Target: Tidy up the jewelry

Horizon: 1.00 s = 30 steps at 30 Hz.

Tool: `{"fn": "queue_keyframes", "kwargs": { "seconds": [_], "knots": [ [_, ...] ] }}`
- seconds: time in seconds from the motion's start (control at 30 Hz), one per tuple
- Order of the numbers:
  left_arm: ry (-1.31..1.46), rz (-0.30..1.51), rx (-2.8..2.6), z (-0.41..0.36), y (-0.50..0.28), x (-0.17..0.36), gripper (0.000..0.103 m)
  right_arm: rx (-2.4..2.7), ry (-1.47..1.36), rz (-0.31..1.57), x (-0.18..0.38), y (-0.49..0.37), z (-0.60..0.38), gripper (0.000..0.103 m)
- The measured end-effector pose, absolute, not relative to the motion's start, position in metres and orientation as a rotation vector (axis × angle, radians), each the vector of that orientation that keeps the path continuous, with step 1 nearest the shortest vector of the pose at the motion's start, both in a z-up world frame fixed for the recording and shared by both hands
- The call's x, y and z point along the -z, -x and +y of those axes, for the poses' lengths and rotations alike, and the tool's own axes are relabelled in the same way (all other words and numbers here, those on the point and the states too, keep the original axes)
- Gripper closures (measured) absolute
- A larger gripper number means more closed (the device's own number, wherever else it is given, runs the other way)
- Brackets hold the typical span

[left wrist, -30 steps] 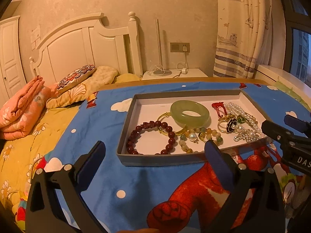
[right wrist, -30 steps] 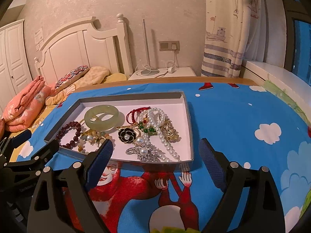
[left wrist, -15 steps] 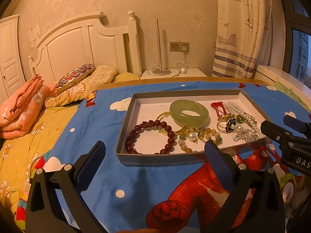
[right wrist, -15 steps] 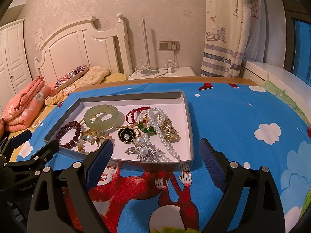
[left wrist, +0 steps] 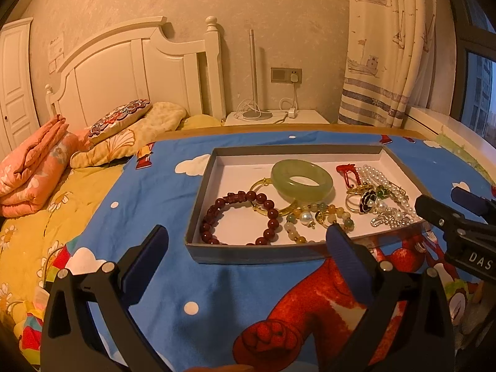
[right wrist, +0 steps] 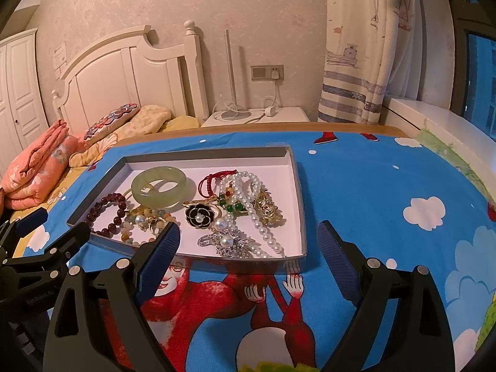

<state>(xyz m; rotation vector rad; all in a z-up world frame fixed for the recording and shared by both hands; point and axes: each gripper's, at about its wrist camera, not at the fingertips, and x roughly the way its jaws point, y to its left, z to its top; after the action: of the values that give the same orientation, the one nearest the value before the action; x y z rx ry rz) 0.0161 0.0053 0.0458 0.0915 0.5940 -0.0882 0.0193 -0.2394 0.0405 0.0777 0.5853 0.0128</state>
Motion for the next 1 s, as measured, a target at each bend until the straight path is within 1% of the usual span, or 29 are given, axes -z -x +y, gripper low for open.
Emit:
{"fn": "queue_keyframes", "kwargs": {
  "seconds": [1.0],
  "knots": [
    [-0.093,0.59,0.1,0.0046,-0.0144,-0.0467,0.002,-0.007,-0.073,0.587,-0.0427,-0.0181,-0.2389,0.017]
  ]
}}
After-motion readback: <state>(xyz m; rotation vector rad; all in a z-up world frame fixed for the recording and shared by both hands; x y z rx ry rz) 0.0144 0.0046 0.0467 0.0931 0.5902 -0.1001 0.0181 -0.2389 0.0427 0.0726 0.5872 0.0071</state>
